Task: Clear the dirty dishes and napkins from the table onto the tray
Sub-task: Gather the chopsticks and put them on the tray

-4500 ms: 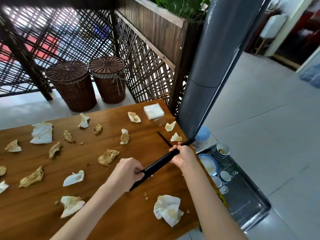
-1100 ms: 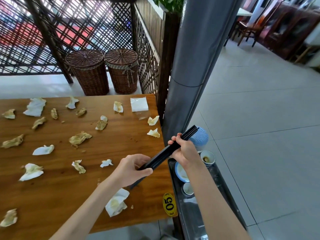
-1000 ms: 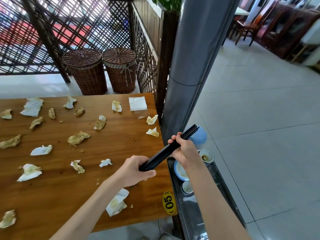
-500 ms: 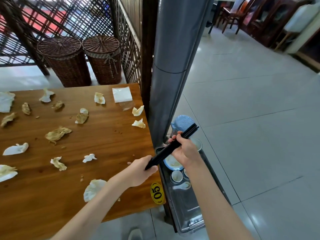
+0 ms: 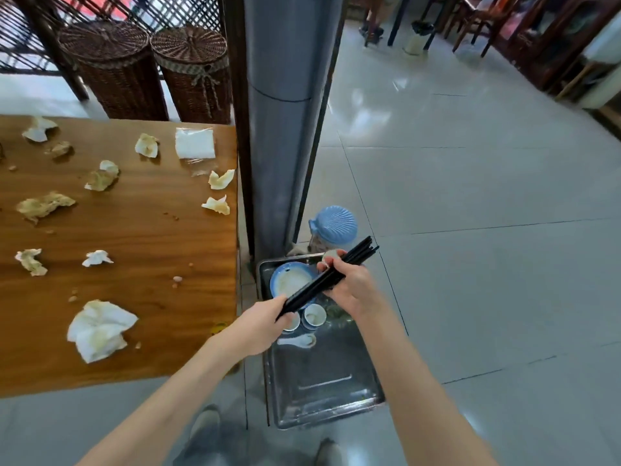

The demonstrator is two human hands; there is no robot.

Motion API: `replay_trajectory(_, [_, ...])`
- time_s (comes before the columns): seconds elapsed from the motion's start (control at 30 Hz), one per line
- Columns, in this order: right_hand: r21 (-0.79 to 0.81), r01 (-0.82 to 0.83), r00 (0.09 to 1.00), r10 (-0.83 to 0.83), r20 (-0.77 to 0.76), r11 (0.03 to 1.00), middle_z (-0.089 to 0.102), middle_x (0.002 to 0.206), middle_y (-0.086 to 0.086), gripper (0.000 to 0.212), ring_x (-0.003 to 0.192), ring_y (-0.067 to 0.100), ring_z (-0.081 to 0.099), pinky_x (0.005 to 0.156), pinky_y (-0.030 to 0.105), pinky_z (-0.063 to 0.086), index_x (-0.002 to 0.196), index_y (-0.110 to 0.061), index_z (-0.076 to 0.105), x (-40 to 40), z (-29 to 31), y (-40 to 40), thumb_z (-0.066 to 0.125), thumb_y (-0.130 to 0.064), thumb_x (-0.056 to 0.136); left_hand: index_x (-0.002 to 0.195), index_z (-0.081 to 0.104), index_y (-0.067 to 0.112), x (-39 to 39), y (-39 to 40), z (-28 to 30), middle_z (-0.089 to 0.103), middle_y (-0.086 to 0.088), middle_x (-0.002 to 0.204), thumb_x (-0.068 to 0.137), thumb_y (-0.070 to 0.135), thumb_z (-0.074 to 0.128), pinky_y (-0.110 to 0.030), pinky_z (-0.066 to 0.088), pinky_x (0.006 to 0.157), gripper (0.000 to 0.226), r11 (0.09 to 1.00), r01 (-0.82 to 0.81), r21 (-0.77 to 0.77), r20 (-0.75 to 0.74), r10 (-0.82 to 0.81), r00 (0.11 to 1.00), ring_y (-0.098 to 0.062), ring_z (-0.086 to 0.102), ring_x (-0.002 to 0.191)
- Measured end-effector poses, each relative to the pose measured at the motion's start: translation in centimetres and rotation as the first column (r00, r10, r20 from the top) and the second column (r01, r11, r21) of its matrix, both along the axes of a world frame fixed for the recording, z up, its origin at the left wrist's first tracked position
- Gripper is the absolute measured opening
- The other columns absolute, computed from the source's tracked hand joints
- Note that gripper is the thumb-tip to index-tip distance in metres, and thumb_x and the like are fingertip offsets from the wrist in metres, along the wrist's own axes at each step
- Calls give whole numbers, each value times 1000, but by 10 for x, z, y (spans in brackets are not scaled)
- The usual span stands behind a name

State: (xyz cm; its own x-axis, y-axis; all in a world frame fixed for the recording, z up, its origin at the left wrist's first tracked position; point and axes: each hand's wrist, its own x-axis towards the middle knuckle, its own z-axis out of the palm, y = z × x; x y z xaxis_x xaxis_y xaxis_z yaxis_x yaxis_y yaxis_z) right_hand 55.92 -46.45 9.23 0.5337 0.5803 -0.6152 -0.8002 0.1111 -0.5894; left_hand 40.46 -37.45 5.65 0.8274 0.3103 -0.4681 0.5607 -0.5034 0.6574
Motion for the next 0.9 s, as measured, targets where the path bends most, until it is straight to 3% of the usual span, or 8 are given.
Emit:
replay_trajectory(0.07, [-78, -62, 997, 66, 47, 995, 55, 90, 12, 8, 82, 25, 57, 86, 50, 46, 100, -8, 49, 15, 0, -19, 48, -3, 94, 80, 38, 28, 9, -22, -8, 54, 4, 73, 98, 33, 41, -25, 34, 50, 18, 999, -31, 42, -6, 31, 999, -11, 50, 60])
replay_trajectory(0.17, [-421, 72, 862, 156, 483, 904, 34, 143, 19, 89, 131, 31, 37, 112, 46, 21, 148, -15, 9, 31, -14, -58, 70, -16, 83, 81, 34, 27, 18, -49, -21, 54, 3, 72, 98, 32, 41, -26, 34, 49, 20, 993, -74, 97, -43, 79, 996, -14, 51, 60])
replay_trajectory(0.23, [-659, 151, 413, 558, 719, 737, 5, 156, 11, 117, 143, 26, 9, 113, 40, 8, 147, -23, -17, 38, -30, -88, 76, -27, 76, 90, 37, 23, 21, -65, -32, 55, 0, 72, 98, 32, 40, -29, 38, 50, 12, 990, -85, 113, -78, 94, 992, -17, 53, 60])
replay_trajectory(0.3, [-822, 216, -76, 848, 524, 527, -7, 157, 4, 125, 144, 26, -3, 112, 51, 7, 140, -32, -30, 44, -50, -111, 76, -34, 75, 99, 39, 19, 22, -78, -44, 56, -1, 74, 98, 33, 40, -31, 40, 52, 14, 985, -72, 157, -118, 91, 989, -19, 55, 62])
replay_trajectory(0.43, [-950, 142, -469, 864, 183, 279, 8, 157, 0, 95, 144, 29, -4, 110, 59, -2, 148, -35, 1, 45, -90, -122, 69, -28, 82, 113, 42, 17, 21, -100, -72, 62, -5, 98, 98, 38, 40, -33, 40, 61, 26, 964, 32, 264, -217, 27, 976, -26, 60, 84])
replay_trajectory(0.57, [-983, 54, -541, 832, 118, 175, 53, 126, 4, 42, 127, 28, 38, 111, 58, 7, 124, -22, 47, 47, -122, -126, 65, -26, 86, 115, 38, 20, 14, -114, -102, 61, -5, 102, 97, 39, 42, -37, 47, 68, 26, 953, 98, 286, -272, -17, 962, -28, 60, 90])
replay_trajectory(0.73, [-997, -25, -554, 830, 69, 66, 60, 111, 5, 22, 111, 29, 49, 96, 45, 31, 108, -19, 52, 46, -165, -125, 60, -27, 88, 102, 40, 20, 5, -116, -145, 61, -2, 96, 96, 40, 44, -38, 47, 67, 21, 948, 109, 298, -275, -24, 961, -26, 59, 86])
replay_trajectory(0.9, [-995, -94, -520, 852, 62, 15, 60, 104, 6, 8, 103, 29, 52, 85, 42, 32, 94, -21, 47, 42, -228, -124, 55, -22, 92, 102, 46, 23, 6, -109, -200, 61, 1, 96, 94, 39, 48, -33, 43, 63, 18, 946, 93, 311, -246, -15, 969, -21, 59, 86])
